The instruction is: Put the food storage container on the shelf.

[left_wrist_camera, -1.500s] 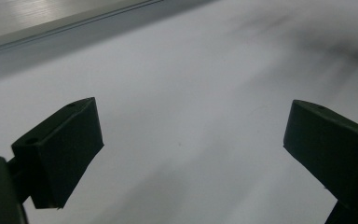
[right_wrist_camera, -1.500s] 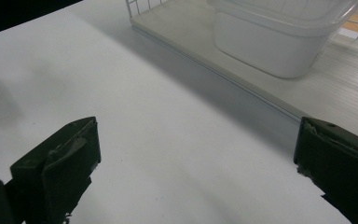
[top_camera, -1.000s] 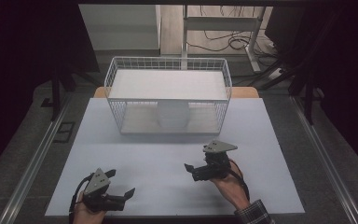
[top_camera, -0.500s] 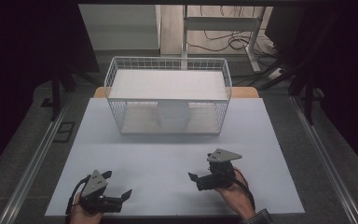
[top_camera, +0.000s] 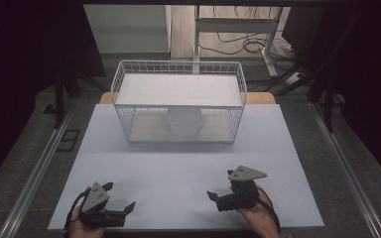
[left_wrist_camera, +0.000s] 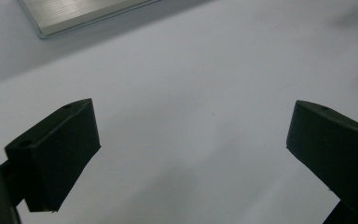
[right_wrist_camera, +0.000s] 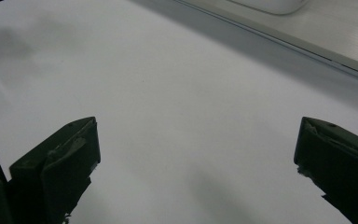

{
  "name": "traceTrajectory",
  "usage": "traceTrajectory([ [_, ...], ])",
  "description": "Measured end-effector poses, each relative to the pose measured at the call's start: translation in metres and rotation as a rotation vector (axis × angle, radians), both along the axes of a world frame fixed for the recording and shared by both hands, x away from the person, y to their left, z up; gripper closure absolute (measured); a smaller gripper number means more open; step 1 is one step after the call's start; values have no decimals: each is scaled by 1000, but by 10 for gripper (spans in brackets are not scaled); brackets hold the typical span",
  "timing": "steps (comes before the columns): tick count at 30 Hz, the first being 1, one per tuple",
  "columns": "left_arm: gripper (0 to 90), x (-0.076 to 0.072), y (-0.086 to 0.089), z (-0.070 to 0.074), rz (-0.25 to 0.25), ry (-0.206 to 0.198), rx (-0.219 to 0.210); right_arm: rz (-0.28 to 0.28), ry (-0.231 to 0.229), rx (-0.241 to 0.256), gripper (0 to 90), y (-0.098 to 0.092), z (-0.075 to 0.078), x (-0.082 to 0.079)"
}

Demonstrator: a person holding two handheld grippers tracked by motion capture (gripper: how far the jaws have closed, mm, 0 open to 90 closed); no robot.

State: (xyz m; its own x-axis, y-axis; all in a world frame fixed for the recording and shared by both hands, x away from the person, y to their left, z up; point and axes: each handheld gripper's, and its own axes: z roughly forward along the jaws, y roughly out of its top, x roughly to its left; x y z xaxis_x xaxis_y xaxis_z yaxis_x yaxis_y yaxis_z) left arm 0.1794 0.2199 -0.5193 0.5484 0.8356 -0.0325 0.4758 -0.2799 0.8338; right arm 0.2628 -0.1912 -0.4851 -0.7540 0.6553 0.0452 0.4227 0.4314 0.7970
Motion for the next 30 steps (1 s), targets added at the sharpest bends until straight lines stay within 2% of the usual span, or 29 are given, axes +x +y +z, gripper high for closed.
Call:
traceTrajectory([
  [5, 20, -2, 4, 0, 10, -6, 10, -9, 0, -2, 0, -7, 1, -5],
  [9, 20, -5, 9, 0, 18, -24, 19, -37, -11, -8, 0, -19, 2, -11],
  [22, 15, -12, 20, 1, 52, -30, 50, -101, -20, -8, 0, -52, 4, -27],
  [30, 14, -17, 28, 2, 73, -31, 38, -140, -31, -17, 0, -65, 4, -35],
])
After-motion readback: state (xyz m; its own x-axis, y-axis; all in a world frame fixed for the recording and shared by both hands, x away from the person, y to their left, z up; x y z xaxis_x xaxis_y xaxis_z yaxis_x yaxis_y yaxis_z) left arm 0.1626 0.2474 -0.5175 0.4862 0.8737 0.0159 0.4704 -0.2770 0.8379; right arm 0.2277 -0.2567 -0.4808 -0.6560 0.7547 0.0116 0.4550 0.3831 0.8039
